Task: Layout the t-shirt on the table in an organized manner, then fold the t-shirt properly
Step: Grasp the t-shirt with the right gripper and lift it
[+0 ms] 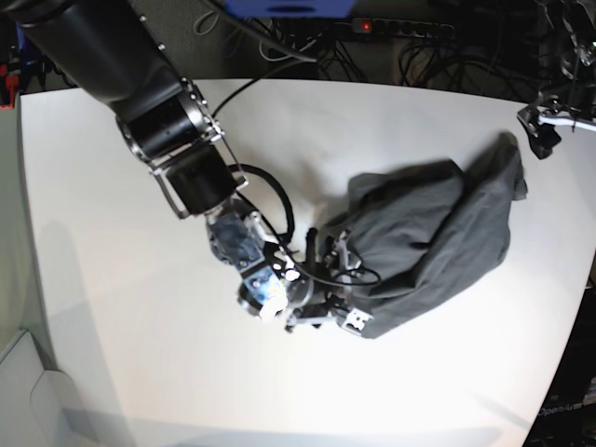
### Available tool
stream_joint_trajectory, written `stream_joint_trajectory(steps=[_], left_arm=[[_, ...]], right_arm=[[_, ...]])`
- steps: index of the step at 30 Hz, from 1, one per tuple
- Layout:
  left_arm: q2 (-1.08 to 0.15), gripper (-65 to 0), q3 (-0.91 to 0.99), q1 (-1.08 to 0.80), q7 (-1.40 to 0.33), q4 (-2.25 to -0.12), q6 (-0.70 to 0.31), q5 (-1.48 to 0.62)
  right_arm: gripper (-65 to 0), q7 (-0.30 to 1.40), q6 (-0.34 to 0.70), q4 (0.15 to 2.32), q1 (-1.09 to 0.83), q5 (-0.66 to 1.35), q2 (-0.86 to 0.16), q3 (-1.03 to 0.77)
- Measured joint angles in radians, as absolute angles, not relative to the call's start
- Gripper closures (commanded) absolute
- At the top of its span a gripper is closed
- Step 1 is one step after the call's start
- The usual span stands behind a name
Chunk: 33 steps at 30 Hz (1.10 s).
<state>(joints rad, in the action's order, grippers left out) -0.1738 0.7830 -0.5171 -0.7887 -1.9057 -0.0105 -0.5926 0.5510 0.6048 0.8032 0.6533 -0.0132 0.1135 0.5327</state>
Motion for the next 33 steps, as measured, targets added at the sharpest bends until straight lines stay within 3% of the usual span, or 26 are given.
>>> stream_joint_trajectory(steps=[3, 5, 9, 14, 25, 33], left_arm=[[-0.174, -64.1, 0.783, -0.514, -0.789, -1.901, -0.01, -0.592], [-0.174, -64.1, 0.783, -0.507, -0.788, -1.899, -0.01, -0.592], [-0.174, -64.1, 0.783, -0.504, -0.785, -1.899, -0.01, -0.592], [-0.174, -64.1, 0.783, -0.47, -0.788, -1.897, -0.008, -0.589], [-0.183, -64.1, 0.777, -0.438, -0.789, -1.896, -0.011, -0.593], [-0.179, -64.1, 0.774, -0.437, -0.789, -1.896, -0.007, -0.589]], right_arm=[[-34.7, 0.55, 0.605, 0.79, 0.648, -0.015, 0.113, 0.532], [-27.3, 0.548, 0.604, 0.792, 0.649, -0.015, 0.112, 0.532], [-0.4, 0.55, 0.604, 0.792, 0.65, -0.014, 0.112, 0.532], [0.0, 0.629, 0.605, 0.843, 0.676, -0.015, 0.096, 0.533], [0.0, 0.958, 0.604, 1.65, 0.659, -0.004, -0.061, 0.518], [0.0, 1.087, 0.604, 1.911, 0.724, -0.019, -0.081, 0.293]])
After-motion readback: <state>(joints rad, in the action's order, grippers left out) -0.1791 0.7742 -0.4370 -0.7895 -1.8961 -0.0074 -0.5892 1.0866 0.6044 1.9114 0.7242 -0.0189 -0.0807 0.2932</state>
